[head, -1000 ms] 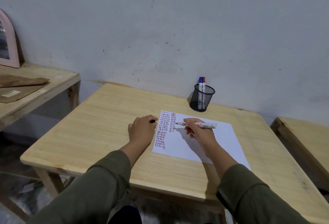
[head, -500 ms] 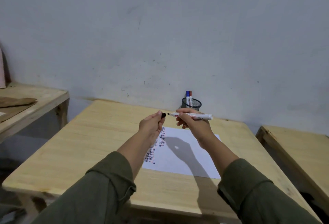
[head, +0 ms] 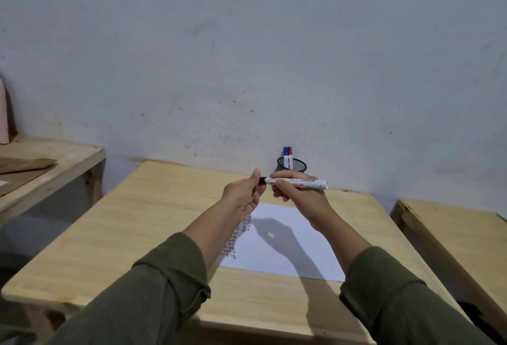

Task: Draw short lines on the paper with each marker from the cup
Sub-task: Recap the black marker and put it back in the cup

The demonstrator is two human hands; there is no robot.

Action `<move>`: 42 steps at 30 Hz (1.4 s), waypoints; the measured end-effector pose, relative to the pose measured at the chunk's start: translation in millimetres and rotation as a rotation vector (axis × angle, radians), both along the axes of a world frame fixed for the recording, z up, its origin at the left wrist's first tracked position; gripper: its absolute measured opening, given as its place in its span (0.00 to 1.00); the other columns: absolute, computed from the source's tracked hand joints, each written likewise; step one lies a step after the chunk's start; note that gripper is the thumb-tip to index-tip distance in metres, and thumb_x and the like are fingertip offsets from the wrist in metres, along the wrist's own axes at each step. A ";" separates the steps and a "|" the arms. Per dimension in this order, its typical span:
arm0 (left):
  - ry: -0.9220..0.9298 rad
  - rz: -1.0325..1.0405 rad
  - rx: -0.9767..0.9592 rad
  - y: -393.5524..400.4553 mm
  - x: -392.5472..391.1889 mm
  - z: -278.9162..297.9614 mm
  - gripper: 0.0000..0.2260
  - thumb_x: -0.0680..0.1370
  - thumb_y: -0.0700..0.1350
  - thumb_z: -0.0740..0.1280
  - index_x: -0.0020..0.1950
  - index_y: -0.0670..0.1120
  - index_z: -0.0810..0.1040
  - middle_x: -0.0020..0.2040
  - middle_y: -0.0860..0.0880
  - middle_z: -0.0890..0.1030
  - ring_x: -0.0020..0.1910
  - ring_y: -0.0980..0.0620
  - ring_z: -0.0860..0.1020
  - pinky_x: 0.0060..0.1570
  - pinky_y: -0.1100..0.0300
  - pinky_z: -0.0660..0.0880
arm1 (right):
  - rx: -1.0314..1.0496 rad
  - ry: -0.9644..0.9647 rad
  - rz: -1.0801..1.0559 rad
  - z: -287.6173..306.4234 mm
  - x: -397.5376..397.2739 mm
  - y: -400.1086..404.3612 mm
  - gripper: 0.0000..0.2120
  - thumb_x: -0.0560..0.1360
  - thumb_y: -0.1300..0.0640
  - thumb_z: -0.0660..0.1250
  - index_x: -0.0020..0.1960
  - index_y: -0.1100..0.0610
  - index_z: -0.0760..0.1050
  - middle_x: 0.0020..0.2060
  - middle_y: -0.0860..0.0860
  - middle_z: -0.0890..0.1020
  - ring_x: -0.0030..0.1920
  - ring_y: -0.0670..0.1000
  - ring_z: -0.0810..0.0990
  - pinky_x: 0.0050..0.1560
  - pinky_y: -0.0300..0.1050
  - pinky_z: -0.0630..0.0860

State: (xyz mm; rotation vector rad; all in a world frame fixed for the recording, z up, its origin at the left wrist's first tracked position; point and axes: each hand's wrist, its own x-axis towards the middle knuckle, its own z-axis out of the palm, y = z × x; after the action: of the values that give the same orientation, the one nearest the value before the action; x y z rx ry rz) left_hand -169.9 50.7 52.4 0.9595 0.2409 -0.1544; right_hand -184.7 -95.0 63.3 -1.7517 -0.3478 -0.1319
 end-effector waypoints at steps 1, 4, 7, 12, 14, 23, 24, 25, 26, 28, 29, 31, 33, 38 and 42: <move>0.003 0.002 -0.004 -0.2 -0.4 1.3 0.07 0.77 0.44 0.67 0.42 0.41 0.77 0.29 0.49 0.79 0.21 0.62 0.77 0.20 0.73 0.67 | -0.013 -0.008 0.005 0.1 0.0 -0.7 0.06 0.74 0.60 0.67 0.49 0.54 0.82 0.38 0.53 0.84 0.40 0.50 0.82 0.40 0.42 0.75; -0.006 0.027 0.006 -3.2 -2.8 2.7 0.06 0.76 0.43 0.68 0.42 0.42 0.78 0.34 0.48 0.79 0.21 0.62 0.77 0.22 0.73 0.69 | 0.073 0.015 -0.029 -0.5 0.2 2.1 0.06 0.74 0.61 0.67 0.49 0.58 0.82 0.38 0.55 0.83 0.39 0.51 0.81 0.42 0.44 0.76; -0.058 0.040 0.042 -5.3 -5.4 1.4 0.05 0.77 0.43 0.67 0.44 0.41 0.78 0.36 0.47 0.78 0.23 0.62 0.77 0.24 0.73 0.70 | 0.287 0.096 -0.013 -4.1 -0.9 5.6 0.09 0.75 0.64 0.64 0.52 0.66 0.79 0.39 0.60 0.81 0.37 0.55 0.78 0.43 0.44 0.77; -0.180 -0.012 0.132 0.7 -8.4 -0.8 0.05 0.77 0.41 0.66 0.49 0.40 0.79 0.38 0.47 0.79 0.28 0.62 0.78 0.30 0.72 0.72 | 0.357 0.180 0.124 -6.1 -10.8 -0.7 0.09 0.77 0.64 0.63 0.56 0.63 0.77 0.42 0.57 0.81 0.41 0.52 0.80 0.44 0.39 0.77; -0.234 -0.004 0.157 0.0 -7.1 3.3 0.04 0.78 0.39 0.64 0.45 0.43 0.79 0.39 0.48 0.80 0.32 0.61 0.79 0.33 0.70 0.71 | 0.330 0.194 0.205 -3.0 -12.3 -6.8 0.11 0.76 0.61 0.65 0.57 0.58 0.77 0.45 0.55 0.82 0.43 0.50 0.82 0.45 0.39 0.77; -0.248 -0.028 0.150 -13.6 29.8 29.5 0.07 0.80 0.37 0.61 0.47 0.46 0.77 0.42 0.49 0.80 0.34 0.59 0.79 0.39 0.68 0.73 | 0.419 0.372 0.498 17.3 1.6 -35.2 0.42 0.60 0.41 0.73 0.71 0.54 0.68 0.63 0.54 0.78 0.57 0.52 0.79 0.49 0.47 0.76; -0.250 -0.052 0.140 -16.8 35.8 32.7 0.07 0.80 0.37 0.60 0.47 0.46 0.77 0.43 0.49 0.80 0.35 0.58 0.77 0.40 0.67 0.73 | 0.400 0.372 0.499 18.8 5.0 -37.5 0.40 0.62 0.41 0.71 0.71 0.53 0.68 0.63 0.53 0.78 0.56 0.51 0.79 0.49 0.46 0.76; -0.256 -0.079 0.146 -20.4 41.8 35.9 0.08 0.80 0.37 0.60 0.47 0.46 0.77 0.43 0.49 0.80 0.34 0.58 0.77 0.40 0.66 0.72 | 0.372 0.358 0.474 19.4 9.3 -38.7 0.37 0.66 0.42 0.70 0.71 0.53 0.68 0.62 0.53 0.79 0.55 0.51 0.79 0.49 0.44 0.77; -0.261 -0.104 0.171 -24.7 48.1 38.8 0.07 0.80 0.37 0.60 0.48 0.46 0.77 0.43 0.49 0.80 0.33 0.58 0.77 0.40 0.66 0.72 | 0.353 0.338 0.420 19.0 15.0 -39.9 0.31 0.70 0.45 0.68 0.71 0.54 0.68 0.60 0.54 0.80 0.52 0.50 0.80 0.47 0.42 0.77; -0.285 -0.139 0.224 -33.5 60.6 43.7 0.07 0.79 0.37 0.61 0.52 0.45 0.77 0.43 0.49 0.80 0.33 0.60 0.77 0.40 0.68 0.72 | 0.357 0.302 0.268 17.1 30.5 -44.0 0.19 0.77 0.57 0.63 0.68 0.58 0.71 0.52 0.56 0.82 0.46 0.51 0.81 0.43 0.39 0.78; -0.296 -0.141 0.250 -37.9 67.3 45.0 0.07 0.79 0.38 0.62 0.55 0.44 0.77 0.42 0.49 0.80 0.33 0.60 0.78 0.40 0.69 0.73 | 0.352 0.289 0.201 15.9 39.1 -46.8 0.15 0.77 0.62 0.62 0.64 0.58 0.74 0.49 0.57 0.83 0.44 0.52 0.81 0.43 0.39 0.78; -0.322 -0.116 0.379 -45.2 84.2 44.5 0.10 0.77 0.40 0.66 0.59 0.44 0.78 0.45 0.48 0.81 0.40 0.57 0.81 0.44 0.67 0.75 | 0.304 0.259 0.112 13.8 58.0 -52.7 0.12 0.76 0.65 0.63 0.57 0.54 0.76 0.44 0.56 0.85 0.44 0.53 0.80 0.46 0.39 0.78; -0.348 -0.069 0.665 -48.6 100.8 40.0 0.12 0.76 0.45 0.68 0.59 0.48 0.79 0.51 0.49 0.83 0.52 0.53 0.80 0.53 0.63 0.73 | 0.219 0.209 0.050 13.4 77.2 -57.8 0.16 0.75 0.66 0.65 0.58 0.49 0.72 0.43 0.58 0.85 0.44 0.54 0.80 0.48 0.43 0.75; -0.376 -0.079 1.182 -48.6 133.2 15.7 0.24 0.75 0.50 0.68 0.70 0.48 0.71 0.68 0.49 0.75 0.68 0.49 0.71 0.68 0.56 0.66 | -0.029 0.051 -0.116 22.5 120.7 -66.5 0.38 0.75 0.67 0.66 0.73 0.39 0.53 0.43 0.62 0.81 0.44 0.52 0.82 0.45 0.42 0.80; -0.336 -0.137 1.294 -49.9 154.1 -1.5 0.27 0.75 0.53 0.67 0.73 0.48 0.67 0.72 0.48 0.71 0.72 0.46 0.67 0.69 0.54 0.63 | -0.132 -0.031 -0.220 27.8 153.9 -69.3 0.40 0.73 0.67 0.65 0.71 0.33 0.54 0.44 0.67 0.78 0.49 0.60 0.83 0.53 0.60 0.79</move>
State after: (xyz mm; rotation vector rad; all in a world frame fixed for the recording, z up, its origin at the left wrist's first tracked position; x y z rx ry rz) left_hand -15.8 0.7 50.9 2.2635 -0.0775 0.0679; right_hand -30.8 -164.4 91.1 -1.9176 -0.1880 -0.3005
